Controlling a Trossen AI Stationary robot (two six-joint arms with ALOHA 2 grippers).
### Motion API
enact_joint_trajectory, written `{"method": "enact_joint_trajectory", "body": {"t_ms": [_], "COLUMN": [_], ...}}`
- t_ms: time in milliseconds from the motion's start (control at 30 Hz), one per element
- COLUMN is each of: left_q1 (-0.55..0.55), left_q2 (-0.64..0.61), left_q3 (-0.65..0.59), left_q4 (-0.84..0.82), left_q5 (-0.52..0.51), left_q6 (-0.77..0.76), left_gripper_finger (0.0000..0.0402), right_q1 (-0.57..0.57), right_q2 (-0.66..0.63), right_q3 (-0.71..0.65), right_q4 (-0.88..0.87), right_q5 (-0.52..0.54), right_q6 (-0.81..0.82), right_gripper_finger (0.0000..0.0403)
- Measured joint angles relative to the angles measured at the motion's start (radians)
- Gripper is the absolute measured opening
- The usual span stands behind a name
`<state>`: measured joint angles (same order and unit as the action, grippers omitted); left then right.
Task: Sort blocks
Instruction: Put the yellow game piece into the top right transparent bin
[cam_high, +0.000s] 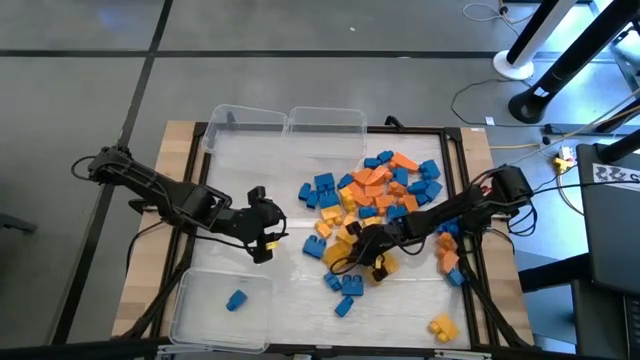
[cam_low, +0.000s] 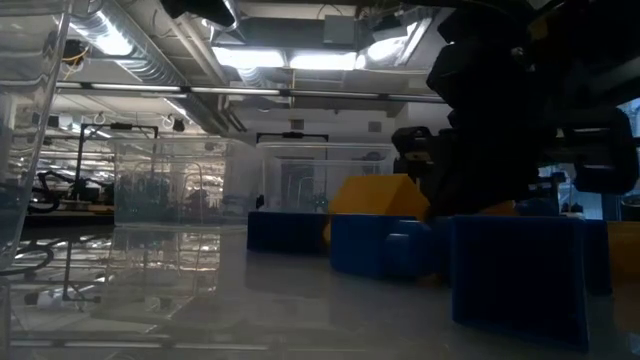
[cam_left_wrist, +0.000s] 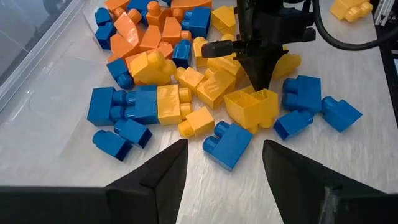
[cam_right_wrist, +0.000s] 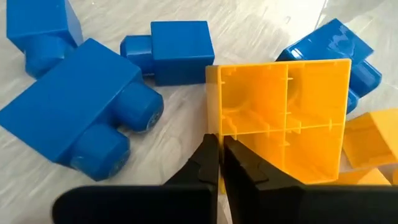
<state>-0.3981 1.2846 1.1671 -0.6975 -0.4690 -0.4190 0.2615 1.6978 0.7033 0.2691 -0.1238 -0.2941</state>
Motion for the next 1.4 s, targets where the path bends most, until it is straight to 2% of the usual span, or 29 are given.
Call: {"method": "enact_joint_trajectory", "body": {"t_ms": [200,367,467,600,767,867,967,1200,1400], "left_q1": [0.000,0.000,0.003,0.008,0.010,0.012,0.014,0.015,0.015], "left_q2": [0.005,0.035,0.063,0.108,0.168,0.199,0.226,0.292,0.335], "left_q3": [0.000,0.000,0.000,0.000,0.000,0.000,0.000,0.000,0.000], "left_q4": [0.002,0.008,0.007,0.010,0.009,0.009,0.011,0.015,0.044], "left_q5": [0.000,-0.003,-0.005,-0.006,-0.009,-0.009,-0.009,-0.010,-0.011], "left_q6": [0.000,-0.011,-0.008,-0.003,0.001,0.001,0.001,0.011,0.065], "left_gripper_finger": [0.0196,0.0196,0.0196,0.0196,0.0196,0.0196,0.0196,0.0196,0.0196], "right_q1": [0.000,0.000,0.000,0.000,-0.001,-0.023,-0.077,-0.295,-0.509], "right_q2": [-0.017,-0.041,-0.045,-0.046,-0.046,-0.046,-0.046,-0.046,-0.032], "right_q3": [0.100,0.235,0.336,0.480,0.630,0.701,0.751,0.802,0.803], "right_q4": [-0.094,-0.297,-0.459,-0.699,-0.937,-1.028,-1.082,-1.079,-1.032], "right_q5": [-0.005,0.006,0.062,0.194,0.442,0.581,0.653,0.649,0.506], "right_q6": [-0.078,-0.190,-0.260,-0.357,-0.466,-0.543,-0.605,-0.754,-0.859], "right_gripper_finger": [0.0008,0.0004,0.0005,0.0003,0.0004,0.0004,0.0004,0.0005,0.0005]}}
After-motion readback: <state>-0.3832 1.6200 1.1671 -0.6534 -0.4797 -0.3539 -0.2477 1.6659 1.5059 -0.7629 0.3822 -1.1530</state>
